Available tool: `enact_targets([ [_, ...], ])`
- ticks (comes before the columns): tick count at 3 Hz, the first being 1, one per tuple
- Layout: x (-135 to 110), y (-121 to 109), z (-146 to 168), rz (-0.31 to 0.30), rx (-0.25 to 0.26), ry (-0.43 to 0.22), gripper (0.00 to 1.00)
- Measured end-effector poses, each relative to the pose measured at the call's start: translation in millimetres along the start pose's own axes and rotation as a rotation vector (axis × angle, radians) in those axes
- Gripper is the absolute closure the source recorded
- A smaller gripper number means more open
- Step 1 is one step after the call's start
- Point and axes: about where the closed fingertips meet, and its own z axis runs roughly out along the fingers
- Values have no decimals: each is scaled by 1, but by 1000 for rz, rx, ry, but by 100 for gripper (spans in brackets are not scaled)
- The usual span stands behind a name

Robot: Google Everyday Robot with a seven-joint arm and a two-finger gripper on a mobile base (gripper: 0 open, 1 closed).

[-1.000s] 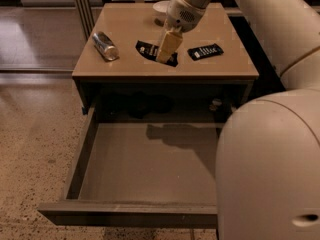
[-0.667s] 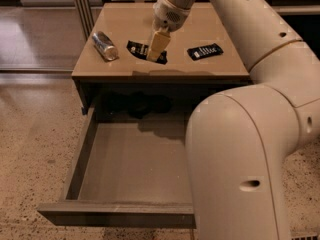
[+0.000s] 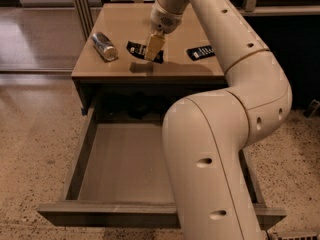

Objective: Pick rxbar chocolate from top drawer and place on counter

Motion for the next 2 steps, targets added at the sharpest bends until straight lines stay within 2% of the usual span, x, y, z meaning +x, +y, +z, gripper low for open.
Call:
enact_targets([
  [1, 0, 0, 0, 0, 0, 0, 100],
  [2, -1, -10, 8, -2, 26, 15, 100],
])
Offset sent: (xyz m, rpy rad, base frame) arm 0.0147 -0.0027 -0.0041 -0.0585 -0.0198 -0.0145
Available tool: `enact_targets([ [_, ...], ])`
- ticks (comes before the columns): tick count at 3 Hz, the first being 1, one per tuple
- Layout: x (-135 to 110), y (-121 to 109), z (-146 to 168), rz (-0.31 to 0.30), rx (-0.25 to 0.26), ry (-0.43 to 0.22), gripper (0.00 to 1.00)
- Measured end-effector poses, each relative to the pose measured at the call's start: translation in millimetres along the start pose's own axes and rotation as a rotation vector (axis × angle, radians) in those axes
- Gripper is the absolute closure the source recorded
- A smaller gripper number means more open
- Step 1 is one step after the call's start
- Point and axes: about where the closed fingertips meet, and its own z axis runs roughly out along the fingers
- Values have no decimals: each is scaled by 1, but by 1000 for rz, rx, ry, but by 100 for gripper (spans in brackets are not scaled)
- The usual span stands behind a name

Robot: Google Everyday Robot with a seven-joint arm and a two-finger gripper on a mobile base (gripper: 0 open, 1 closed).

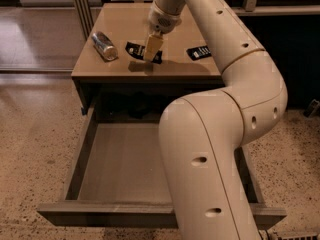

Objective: Pick rxbar chocolate from top drawer and place on counter

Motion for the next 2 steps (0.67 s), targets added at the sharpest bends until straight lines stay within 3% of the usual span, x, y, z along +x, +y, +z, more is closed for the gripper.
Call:
enact_targets([
  [1, 6, -21, 30, -18, 35, 94, 100],
  [2, 6, -21, 30, -18, 35, 94, 100],
])
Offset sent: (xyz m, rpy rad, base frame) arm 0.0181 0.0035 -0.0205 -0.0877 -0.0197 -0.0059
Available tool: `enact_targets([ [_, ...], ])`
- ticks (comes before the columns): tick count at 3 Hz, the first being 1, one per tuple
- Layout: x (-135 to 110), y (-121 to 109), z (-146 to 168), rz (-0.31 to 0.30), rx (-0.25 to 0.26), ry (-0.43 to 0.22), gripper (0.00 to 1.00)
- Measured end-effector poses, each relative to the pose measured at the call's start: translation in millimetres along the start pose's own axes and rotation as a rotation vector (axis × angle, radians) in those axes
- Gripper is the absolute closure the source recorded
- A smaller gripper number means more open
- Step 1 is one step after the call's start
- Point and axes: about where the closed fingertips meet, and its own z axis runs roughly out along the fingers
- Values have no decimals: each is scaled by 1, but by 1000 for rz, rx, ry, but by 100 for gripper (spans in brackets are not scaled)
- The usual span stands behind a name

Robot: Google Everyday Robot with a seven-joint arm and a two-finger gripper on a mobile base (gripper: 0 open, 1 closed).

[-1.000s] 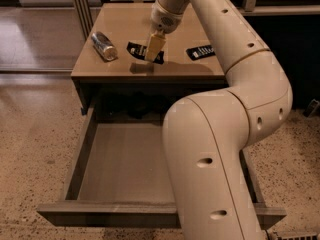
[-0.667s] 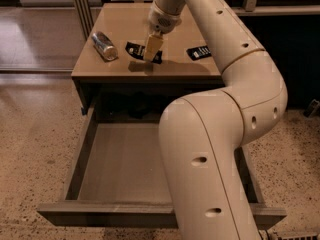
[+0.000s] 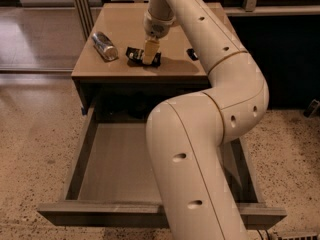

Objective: Pick rxbar chocolate from top drawer and place on counter

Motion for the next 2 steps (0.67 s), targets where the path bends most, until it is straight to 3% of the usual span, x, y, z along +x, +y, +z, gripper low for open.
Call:
enact_targets([
  [2, 0, 0, 0, 0, 0, 0, 58],
])
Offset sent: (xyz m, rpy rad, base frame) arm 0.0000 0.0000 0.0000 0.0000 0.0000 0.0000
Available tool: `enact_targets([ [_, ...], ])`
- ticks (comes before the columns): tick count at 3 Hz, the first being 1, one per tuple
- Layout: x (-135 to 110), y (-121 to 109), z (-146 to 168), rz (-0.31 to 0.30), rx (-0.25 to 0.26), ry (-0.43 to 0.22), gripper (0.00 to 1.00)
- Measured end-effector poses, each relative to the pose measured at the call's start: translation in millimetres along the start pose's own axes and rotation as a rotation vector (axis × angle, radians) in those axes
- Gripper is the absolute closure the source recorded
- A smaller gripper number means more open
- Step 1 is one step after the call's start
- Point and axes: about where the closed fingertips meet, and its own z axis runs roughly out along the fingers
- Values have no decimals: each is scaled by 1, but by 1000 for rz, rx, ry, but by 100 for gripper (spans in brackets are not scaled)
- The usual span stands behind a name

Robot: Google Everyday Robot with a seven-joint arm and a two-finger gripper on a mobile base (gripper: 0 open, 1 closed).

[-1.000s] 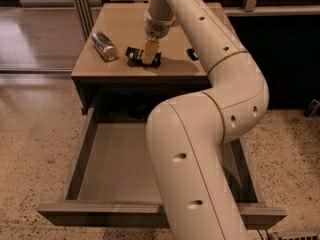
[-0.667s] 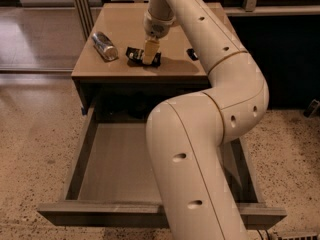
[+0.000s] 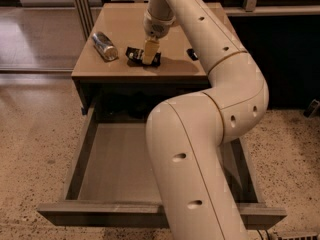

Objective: Pick rxbar chocolate from top drawer and place on counter

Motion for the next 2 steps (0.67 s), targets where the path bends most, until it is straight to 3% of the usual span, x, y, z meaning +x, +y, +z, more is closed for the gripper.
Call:
enact_targets([
  [2, 0, 0, 0, 0, 0, 0, 12],
])
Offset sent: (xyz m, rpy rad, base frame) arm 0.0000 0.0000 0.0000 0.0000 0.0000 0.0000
